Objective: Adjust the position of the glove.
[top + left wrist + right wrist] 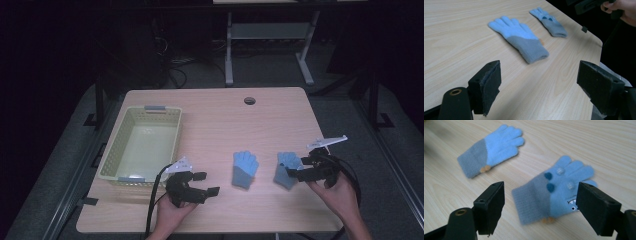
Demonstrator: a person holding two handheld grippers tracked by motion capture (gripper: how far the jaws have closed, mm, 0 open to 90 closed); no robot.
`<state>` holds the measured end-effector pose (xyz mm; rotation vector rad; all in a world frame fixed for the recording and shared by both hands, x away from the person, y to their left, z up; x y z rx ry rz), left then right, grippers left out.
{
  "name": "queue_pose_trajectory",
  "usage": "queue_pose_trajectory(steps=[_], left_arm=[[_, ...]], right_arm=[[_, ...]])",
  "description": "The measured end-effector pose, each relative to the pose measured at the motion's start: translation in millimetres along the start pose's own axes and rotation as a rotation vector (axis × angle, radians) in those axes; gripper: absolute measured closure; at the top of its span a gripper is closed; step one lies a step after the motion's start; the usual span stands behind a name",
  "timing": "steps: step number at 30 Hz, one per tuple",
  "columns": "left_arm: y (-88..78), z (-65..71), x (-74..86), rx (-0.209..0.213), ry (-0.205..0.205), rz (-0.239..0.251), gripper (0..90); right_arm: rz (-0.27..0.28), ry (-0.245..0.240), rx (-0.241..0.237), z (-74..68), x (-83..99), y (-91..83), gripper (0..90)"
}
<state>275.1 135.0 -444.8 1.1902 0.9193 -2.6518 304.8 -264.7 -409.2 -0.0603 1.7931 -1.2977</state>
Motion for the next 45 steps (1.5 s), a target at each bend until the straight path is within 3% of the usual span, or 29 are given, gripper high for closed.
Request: queue_pose_trajectory(steps=[19,27,34,45], left_arm=[[-2.5,-0.9,-1.3,0.002,-0.011,0.019,18.8],[-2.5,-2.1,-1.4,0.003,-0.02,0.021,18.2],[-1.5,-1.3,-0.5,0.005,-0.026,0.016,18.2],[-0.8,-1.2,0.0,0.009,-0.029,0.017,18.2]], right_arm=[[-0.038,-0.026,0.013,7.7,-29.2,5.3,23.4],[-0.073,0.0,0.009,13.1,-29.7,12.5,27.5],[-0.114,-0.013,0.018,16.0,-28.9,21.2,32.8],[-0.183,0.049,0.003,20.2,-21.4,35.2,42.3]])
Point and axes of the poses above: each handheld gripper's, and its own axes: y roughly forward along the jaws, x roughly out of its underside, z roughly to its right, the point moved 1 cm from there along y, roughly forward along the jaws, and after that the axes turned 11 degrees about -y, right-handed, at the moved point
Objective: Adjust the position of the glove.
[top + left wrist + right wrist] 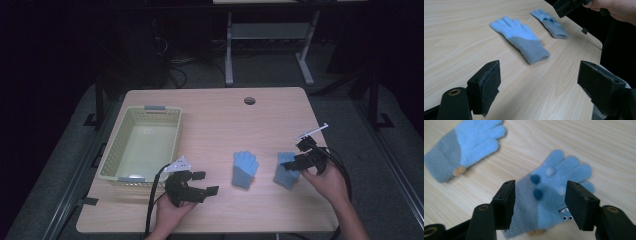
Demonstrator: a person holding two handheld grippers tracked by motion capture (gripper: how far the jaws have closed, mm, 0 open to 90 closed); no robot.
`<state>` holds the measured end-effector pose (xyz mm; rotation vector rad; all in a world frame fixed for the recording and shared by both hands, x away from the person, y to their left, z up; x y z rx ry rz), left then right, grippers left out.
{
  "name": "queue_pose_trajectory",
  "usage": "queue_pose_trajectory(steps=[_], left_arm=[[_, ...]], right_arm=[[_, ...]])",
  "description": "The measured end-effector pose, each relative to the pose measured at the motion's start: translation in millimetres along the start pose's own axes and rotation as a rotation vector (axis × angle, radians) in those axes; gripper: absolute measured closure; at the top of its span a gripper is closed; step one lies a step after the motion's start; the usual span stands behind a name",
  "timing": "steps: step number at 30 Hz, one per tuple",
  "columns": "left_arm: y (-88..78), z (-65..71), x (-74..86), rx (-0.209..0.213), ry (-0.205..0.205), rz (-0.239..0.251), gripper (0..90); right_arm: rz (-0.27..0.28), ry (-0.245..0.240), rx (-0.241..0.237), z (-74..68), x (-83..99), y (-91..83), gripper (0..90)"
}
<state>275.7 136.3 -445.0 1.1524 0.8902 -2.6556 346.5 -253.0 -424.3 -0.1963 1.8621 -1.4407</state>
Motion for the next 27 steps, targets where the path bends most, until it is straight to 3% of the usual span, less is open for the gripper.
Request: queue_pose_trajectory(steps=[9,22,27], left_arm=[[2.4,0.0,1.3,0.002,0.003,-0.011,18.4],[1.2,0.5,1.1,0.005,0.004,-0.009,18.7],[1.7,-0.7,1.7,0.009,-0.008,-0.011,18.5]], right_arm=[[-0.054,0.018,0.001,2.6,2.8,9.5,48.5],[-0.156,-0.035,0.028,-2.6,0.6,26.7,56.6],[-0.159,-0.037,0.044,-3.2,1.5,28.4,61.5]])
Point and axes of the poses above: each handheld gripper's, and its own axes: y roughly forward along the jaws, x roughly out of its underside, z roughly to its right, the point moved 1 cm from there along y, roughly forward along the jaws, and after that the axes turned 11 degrees about -y, right-handed, at the moved point
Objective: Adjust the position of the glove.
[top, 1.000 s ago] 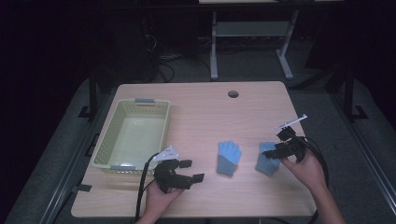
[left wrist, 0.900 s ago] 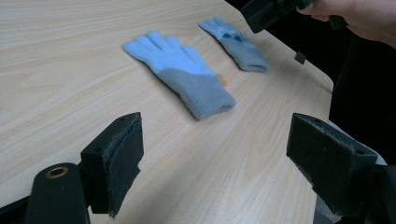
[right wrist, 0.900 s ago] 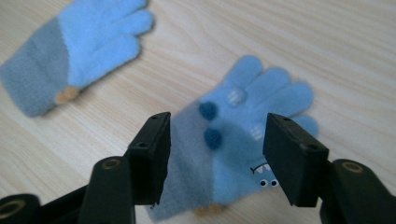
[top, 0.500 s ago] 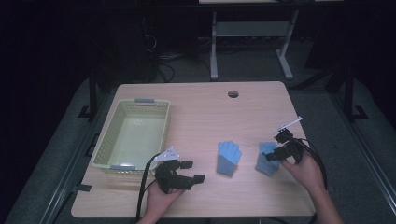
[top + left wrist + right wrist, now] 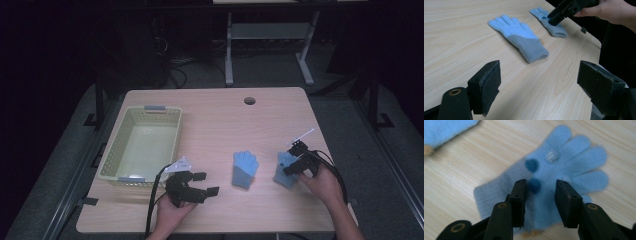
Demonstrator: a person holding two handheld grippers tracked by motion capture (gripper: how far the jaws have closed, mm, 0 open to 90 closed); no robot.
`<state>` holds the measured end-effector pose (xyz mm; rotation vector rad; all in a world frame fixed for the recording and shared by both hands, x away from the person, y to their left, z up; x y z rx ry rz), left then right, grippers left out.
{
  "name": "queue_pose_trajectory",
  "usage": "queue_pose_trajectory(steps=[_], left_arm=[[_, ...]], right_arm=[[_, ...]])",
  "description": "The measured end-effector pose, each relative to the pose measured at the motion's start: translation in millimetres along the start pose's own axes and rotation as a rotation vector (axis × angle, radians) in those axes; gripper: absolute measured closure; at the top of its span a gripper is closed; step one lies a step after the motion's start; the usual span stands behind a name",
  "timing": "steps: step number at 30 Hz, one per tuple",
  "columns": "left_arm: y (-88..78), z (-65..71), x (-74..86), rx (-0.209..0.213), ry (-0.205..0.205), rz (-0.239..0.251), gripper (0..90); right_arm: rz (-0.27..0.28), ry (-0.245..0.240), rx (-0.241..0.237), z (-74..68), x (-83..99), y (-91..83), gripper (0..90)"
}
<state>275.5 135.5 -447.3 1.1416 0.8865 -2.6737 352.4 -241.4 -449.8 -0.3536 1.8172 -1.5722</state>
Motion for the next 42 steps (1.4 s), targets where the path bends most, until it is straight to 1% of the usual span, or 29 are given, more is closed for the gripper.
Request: queue_pose_trajectory(steps=[2,3,6,14,18,21,27,30,33,34,36,39,40,42], left_arm=[[0.2,0.7,0.3,0.0,-0.001,0.002,18.6],[0.0,0.5,0.2,0.0,0.01,0.002,18.6],[-0.2,0.8,0.4,0.0,0.011,0.002,18.6],[-1.0,0.6,0.4,0.005,-0.001,0.008,18.6],[-0.8,-0.5,0.4,0.004,-0.007,0.008,18.6],[-1.2,-0.2,0.3,0.006,-0.005,0.008,18.6],[-0.4,-1.2,0.6,0.005,0.002,0.003,18.6],[-0.9,0.7,0.5,0.003,0.001,0.007,18.8],[-2.6,-0.4,-0.5,-0.007,0.013,0.01,18.9],[-2.8,-0.9,-0.5,-0.006,0.006,0.013,18.9],[-3.3,-1.6,-0.7,-0.008,0.006,0.013,18.9],[-4.0,-0.9,-1.5,-0.006,0.014,0.013,19.0],[-3.6,-0.2,-1.3,-0.003,0.006,0.015,19.0],[-3.2,-0.7,-1.0,-0.005,0.009,0.013,18.9]], right_arm=[[-0.001,-0.008,0.013,-0.7,-0.2,0.5,63.6],[-0.002,-0.007,0.017,-1.9,-0.4,0.7,64.1],[-0.003,-0.015,0.031,-3.2,-0.3,0.8,66.9],[0.01,-0.01,0.036,-4.1,1.6,0.5,74.7],[0.019,-0.014,0.033,-3.8,2.9,0.4,77.0],[0.021,-0.015,0.031,-3.3,3.2,0.4,77.6],[0.042,0.004,0.023,-2.1,5.9,0.2,80.1],[0.036,-0.003,0.026,-3.4,5.6,-0.3,80.8],[0.04,-0.014,0.024,-4.0,6.0,-0.6,81.2],[0.039,-0.014,0.024,-4.3,6.1,-0.9,81.4],[0.044,-0.013,0.018,-4.8,6.3,-1.9,81.8],[0.058,-0.016,0.009,-6.2,7.2,-5.6,82.0],[0.062,-0.017,0.007,-6.9,7.6,-7.7,82.0],[0.068,-0.028,0.016,-7.9,7.2,-12.7,82.1]])
Point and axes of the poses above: each handheld gripper's, and its own axes: y roughly forward along the jaws, x roughly out of its underside, z roughly to its right, the point moved 1 cm from there along y, roughly forward along the jaws, and after that the axes turned 11 degrees about -y, right-handed, at the moved point
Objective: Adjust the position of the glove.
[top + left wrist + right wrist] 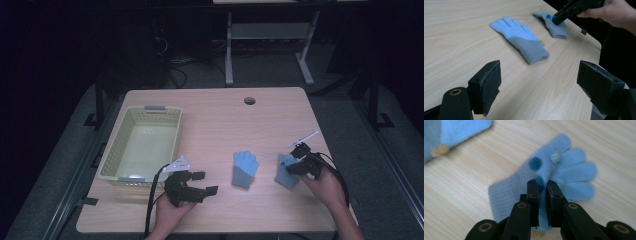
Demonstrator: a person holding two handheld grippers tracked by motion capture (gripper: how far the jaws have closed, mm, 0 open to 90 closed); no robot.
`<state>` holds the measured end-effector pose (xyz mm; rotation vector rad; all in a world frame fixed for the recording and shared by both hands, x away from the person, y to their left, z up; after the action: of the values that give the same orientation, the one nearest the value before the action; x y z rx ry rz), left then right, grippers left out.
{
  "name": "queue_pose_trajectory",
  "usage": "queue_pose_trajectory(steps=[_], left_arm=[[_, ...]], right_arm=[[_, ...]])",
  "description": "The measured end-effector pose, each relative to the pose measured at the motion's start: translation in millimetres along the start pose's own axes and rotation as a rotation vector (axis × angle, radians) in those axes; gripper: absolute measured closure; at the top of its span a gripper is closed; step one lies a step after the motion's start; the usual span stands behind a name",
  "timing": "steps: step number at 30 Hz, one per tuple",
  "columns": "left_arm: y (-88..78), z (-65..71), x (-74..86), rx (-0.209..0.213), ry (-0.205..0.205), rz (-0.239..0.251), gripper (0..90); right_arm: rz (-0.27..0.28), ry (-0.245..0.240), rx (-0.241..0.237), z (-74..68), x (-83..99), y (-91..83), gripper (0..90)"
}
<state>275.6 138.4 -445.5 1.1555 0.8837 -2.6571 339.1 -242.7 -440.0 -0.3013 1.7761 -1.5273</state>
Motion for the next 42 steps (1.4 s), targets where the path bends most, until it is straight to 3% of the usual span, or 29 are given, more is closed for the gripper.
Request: queue_pose_trajectory(steps=[8,18,42], left_arm=[[-1.7,1.3,-0.7,-0.011,0.015,0.005,19.1],[-1.7,0.3,-0.3,-0.007,-0.003,0.005,19.1],[-3.7,0.1,-0.3,-0.005,-0.01,0.012,19.7]], right_arm=[[0.039,-0.037,0.017,-8.2,-8.2,-20.0,82.5],[0.084,-0.07,0.011,-17.7,-20.3,-33.7,82.7],[0.118,-0.141,-0.04,-46.8,-54.7,-37.4,82.6]])
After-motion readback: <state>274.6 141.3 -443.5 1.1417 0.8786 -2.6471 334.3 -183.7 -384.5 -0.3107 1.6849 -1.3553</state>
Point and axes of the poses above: each handheld gripper's, and its own axes: y roughly forward along the jaws, x roughly out of its underside, z roughly to its right, the point moved 1 cm from there along y, roughly forward along the jaws, and after that the axes turned 11 degrees about -y, right-handed, at the moved point
